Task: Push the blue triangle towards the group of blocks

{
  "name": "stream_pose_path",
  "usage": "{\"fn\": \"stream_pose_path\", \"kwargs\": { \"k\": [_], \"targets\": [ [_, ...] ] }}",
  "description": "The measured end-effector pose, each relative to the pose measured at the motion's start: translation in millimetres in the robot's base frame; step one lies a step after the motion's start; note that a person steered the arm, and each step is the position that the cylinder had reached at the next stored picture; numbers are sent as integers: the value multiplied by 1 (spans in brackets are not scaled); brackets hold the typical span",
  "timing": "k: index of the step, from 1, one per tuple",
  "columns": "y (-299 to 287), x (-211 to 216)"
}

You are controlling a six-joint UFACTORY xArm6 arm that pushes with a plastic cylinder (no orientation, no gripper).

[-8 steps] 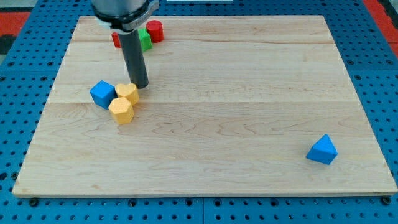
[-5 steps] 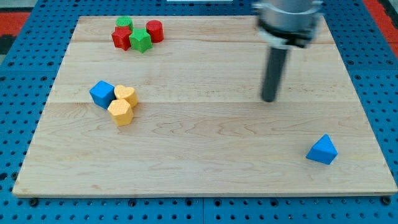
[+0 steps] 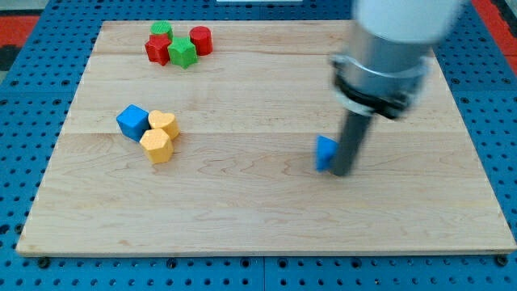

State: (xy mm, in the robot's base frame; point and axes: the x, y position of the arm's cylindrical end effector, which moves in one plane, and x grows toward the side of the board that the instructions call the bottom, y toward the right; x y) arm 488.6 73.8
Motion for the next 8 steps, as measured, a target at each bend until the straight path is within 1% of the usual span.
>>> {"fn": "stream_pose_path", "kwargs": {
  "k": [1,2,3,4,5,6,8],
  "targets": [
    [-75,-43],
    [-76,-79],
    [-17,-82],
    [24,-86],
    [25,-114],
    [-28,-117],
    [-153,-117]
  ]
}}
